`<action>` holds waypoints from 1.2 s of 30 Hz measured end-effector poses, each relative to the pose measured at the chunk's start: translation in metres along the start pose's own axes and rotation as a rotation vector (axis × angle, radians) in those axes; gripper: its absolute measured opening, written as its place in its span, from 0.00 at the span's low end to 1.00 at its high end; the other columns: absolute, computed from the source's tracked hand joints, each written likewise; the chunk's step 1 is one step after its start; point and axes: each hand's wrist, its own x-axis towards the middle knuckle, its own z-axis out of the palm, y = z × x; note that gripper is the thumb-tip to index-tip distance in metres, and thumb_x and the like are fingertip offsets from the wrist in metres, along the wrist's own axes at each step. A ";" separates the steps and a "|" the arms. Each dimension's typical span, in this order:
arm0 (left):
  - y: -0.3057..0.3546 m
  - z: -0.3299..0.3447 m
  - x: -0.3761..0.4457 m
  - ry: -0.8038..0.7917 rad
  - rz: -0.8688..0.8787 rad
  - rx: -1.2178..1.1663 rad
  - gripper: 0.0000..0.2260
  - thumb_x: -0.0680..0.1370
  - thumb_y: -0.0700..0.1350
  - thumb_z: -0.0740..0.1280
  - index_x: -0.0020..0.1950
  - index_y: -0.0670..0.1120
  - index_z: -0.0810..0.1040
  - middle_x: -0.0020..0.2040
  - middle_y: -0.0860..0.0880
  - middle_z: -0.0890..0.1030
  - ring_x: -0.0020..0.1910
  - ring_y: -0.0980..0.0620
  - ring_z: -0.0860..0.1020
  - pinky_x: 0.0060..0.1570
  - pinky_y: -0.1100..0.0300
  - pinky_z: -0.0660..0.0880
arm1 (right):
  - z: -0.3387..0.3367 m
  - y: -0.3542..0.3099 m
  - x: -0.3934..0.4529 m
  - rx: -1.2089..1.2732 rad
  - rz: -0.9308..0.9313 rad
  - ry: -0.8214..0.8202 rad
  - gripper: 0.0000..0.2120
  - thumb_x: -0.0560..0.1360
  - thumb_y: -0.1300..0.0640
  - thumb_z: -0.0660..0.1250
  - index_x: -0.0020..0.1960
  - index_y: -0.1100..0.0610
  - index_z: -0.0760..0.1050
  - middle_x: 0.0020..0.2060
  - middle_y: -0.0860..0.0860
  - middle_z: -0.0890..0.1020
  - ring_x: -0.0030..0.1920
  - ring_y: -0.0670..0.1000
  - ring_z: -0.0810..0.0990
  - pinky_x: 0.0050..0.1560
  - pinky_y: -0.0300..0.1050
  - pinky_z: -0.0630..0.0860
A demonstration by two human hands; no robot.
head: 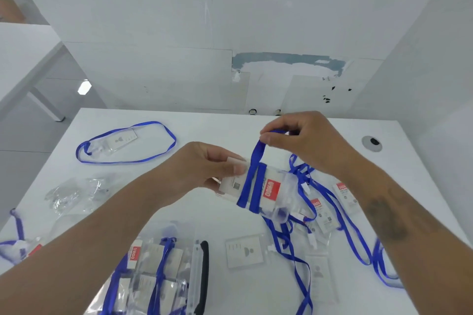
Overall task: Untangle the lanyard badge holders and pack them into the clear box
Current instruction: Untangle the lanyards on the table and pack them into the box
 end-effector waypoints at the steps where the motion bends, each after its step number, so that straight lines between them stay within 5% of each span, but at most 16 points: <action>1: 0.000 -0.002 -0.003 -0.016 0.007 -0.083 0.08 0.74 0.44 0.71 0.51 0.44 0.85 0.46 0.44 0.86 0.40 0.51 0.83 0.40 0.59 0.80 | 0.008 0.005 0.000 0.067 0.036 0.015 0.05 0.74 0.54 0.71 0.41 0.46 0.84 0.37 0.43 0.85 0.34 0.45 0.77 0.39 0.39 0.74; 4: -0.002 -0.008 -0.007 0.076 0.012 -0.339 0.14 0.71 0.46 0.72 0.55 0.43 0.84 0.47 0.45 0.86 0.39 0.50 0.83 0.37 0.61 0.80 | 0.041 0.016 -0.017 0.093 0.161 -0.014 0.09 0.78 0.64 0.64 0.44 0.57 0.82 0.25 0.42 0.78 0.26 0.38 0.75 0.32 0.31 0.70; 6: -0.005 -0.013 -0.008 0.203 0.002 -0.410 0.11 0.73 0.45 0.72 0.54 0.44 0.84 0.49 0.45 0.86 0.41 0.50 0.84 0.41 0.60 0.82 | 0.069 0.013 -0.038 0.030 0.174 -0.039 0.11 0.80 0.56 0.62 0.43 0.57 0.79 0.22 0.41 0.73 0.22 0.40 0.70 0.27 0.31 0.64; 10: -0.023 -0.023 -0.016 0.464 -0.043 -0.340 0.04 0.75 0.43 0.72 0.49 0.46 0.85 0.44 0.45 0.87 0.39 0.50 0.85 0.41 0.59 0.83 | 0.105 -0.006 -0.072 -0.163 0.035 -0.087 0.10 0.82 0.52 0.55 0.51 0.52 0.74 0.37 0.47 0.72 0.37 0.46 0.71 0.39 0.45 0.72; 13: -0.036 -0.031 -0.028 0.551 -0.051 -0.183 0.01 0.75 0.44 0.73 0.44 0.48 0.85 0.37 0.50 0.86 0.37 0.53 0.84 0.38 0.61 0.82 | 0.108 -0.029 -0.083 -0.395 -0.057 -0.183 0.13 0.83 0.53 0.52 0.63 0.48 0.71 0.46 0.42 0.71 0.45 0.45 0.72 0.47 0.41 0.72; 16: -0.045 -0.042 -0.043 0.533 -0.045 -0.047 0.02 0.75 0.44 0.73 0.43 0.50 0.85 0.36 0.51 0.86 0.35 0.55 0.83 0.37 0.61 0.82 | 0.098 -0.054 -0.079 -0.407 -0.132 -0.131 0.12 0.80 0.52 0.59 0.60 0.43 0.77 0.49 0.40 0.80 0.51 0.43 0.75 0.52 0.39 0.72; 20: -0.055 -0.059 -0.073 0.424 -0.077 0.037 0.04 0.75 0.46 0.73 0.47 0.49 0.86 0.40 0.50 0.87 0.38 0.54 0.84 0.38 0.61 0.81 | 0.099 -0.073 -0.056 -0.234 -0.119 -0.040 0.04 0.73 0.51 0.71 0.47 0.43 0.81 0.39 0.37 0.83 0.44 0.39 0.80 0.49 0.38 0.76; 25: -0.068 -0.079 -0.104 0.296 -0.137 0.007 0.06 0.75 0.45 0.72 0.50 0.46 0.86 0.45 0.47 0.87 0.44 0.49 0.85 0.47 0.52 0.82 | 0.134 -0.074 -0.035 -0.106 -0.060 -0.096 0.02 0.70 0.50 0.74 0.41 0.45 0.81 0.39 0.39 0.82 0.43 0.39 0.80 0.49 0.43 0.78; 31: -0.116 -0.090 -0.132 0.296 -0.315 -0.101 0.03 0.74 0.42 0.73 0.46 0.46 0.85 0.43 0.45 0.87 0.43 0.49 0.86 0.46 0.51 0.83 | 0.190 -0.066 -0.044 -0.201 0.029 -0.347 0.02 0.72 0.49 0.72 0.44 0.44 0.80 0.38 0.38 0.82 0.40 0.39 0.80 0.39 0.32 0.72; 36: -0.156 -0.092 -0.142 0.416 -0.414 -0.263 0.06 0.77 0.38 0.70 0.53 0.42 0.82 0.43 0.44 0.87 0.42 0.49 0.86 0.45 0.54 0.83 | 0.223 -0.059 -0.049 -0.370 0.027 -0.422 0.07 0.76 0.50 0.67 0.51 0.46 0.81 0.45 0.40 0.83 0.44 0.43 0.79 0.45 0.37 0.75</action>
